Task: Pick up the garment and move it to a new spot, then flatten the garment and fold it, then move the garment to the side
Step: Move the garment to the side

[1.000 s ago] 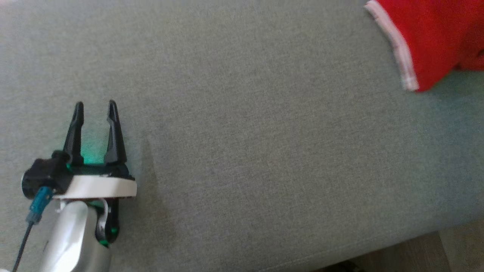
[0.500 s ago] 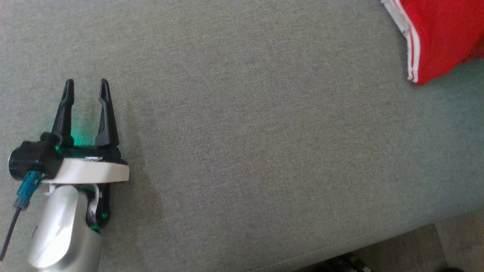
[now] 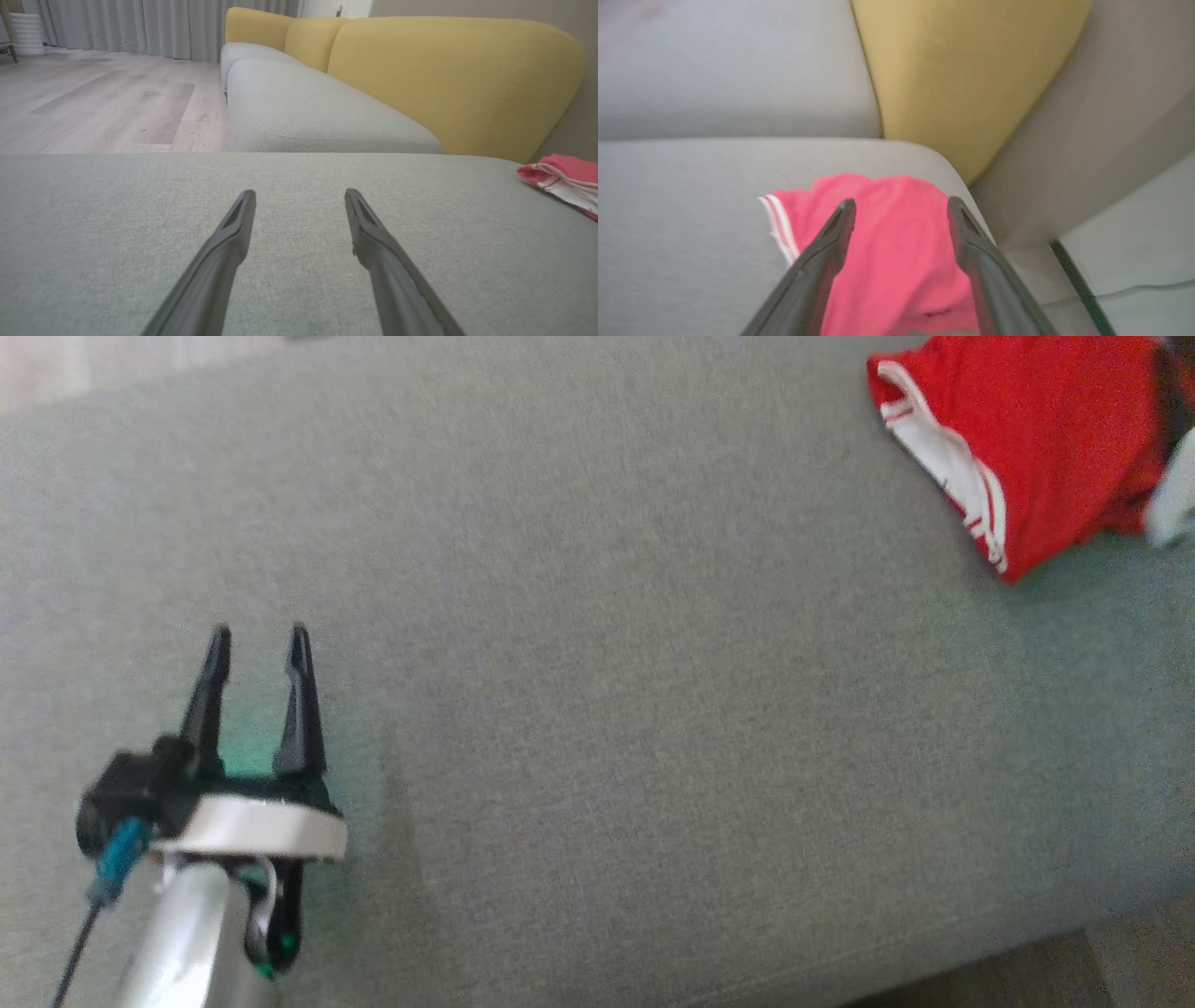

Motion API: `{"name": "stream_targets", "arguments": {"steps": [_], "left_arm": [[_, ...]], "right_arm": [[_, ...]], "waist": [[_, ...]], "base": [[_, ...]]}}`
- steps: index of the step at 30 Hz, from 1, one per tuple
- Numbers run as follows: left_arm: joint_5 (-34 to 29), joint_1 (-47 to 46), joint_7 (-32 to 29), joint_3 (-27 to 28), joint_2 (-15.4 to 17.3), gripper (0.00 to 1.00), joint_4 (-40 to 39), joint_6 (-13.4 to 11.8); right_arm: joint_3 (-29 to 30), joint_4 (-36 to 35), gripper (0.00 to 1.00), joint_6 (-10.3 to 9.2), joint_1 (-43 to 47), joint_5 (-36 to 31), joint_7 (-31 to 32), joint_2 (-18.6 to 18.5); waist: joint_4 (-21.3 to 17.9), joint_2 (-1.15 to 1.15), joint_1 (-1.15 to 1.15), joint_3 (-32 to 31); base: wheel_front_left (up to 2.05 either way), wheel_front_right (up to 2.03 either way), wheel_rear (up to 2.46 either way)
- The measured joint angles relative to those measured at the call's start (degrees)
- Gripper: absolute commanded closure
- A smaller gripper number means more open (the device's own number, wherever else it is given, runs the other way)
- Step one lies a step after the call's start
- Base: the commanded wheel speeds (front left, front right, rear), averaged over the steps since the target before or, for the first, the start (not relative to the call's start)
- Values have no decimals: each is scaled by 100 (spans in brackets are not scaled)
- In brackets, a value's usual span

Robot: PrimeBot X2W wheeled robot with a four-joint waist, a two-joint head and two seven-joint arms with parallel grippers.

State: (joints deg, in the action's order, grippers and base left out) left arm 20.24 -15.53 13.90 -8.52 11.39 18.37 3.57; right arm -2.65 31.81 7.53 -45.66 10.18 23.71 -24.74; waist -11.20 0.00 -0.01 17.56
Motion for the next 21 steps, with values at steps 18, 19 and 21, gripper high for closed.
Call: {"name": "stream_targets", "arguments": {"steps": [18,19,21], "left_arm": [[188,1404,43,488,-236,0,143,-63],[188,1473,48,492,-249,0,165,-60],[188,1591,51,493,-261,0,193,-58]], "right_arm": [[-48,-2170,0,0,4094,132,-2727,1557],[-76,-2223,0,0,4181,132,-2738,1575],[-78,-2295,0,0,4325,131,-2761,1636]], "waist": [[745,0,0,-1596],[792,0,0,-1650],[883,0,-1,-1733]], "base": [[0,0,0],[0,0,0],[0,0,0]]}}
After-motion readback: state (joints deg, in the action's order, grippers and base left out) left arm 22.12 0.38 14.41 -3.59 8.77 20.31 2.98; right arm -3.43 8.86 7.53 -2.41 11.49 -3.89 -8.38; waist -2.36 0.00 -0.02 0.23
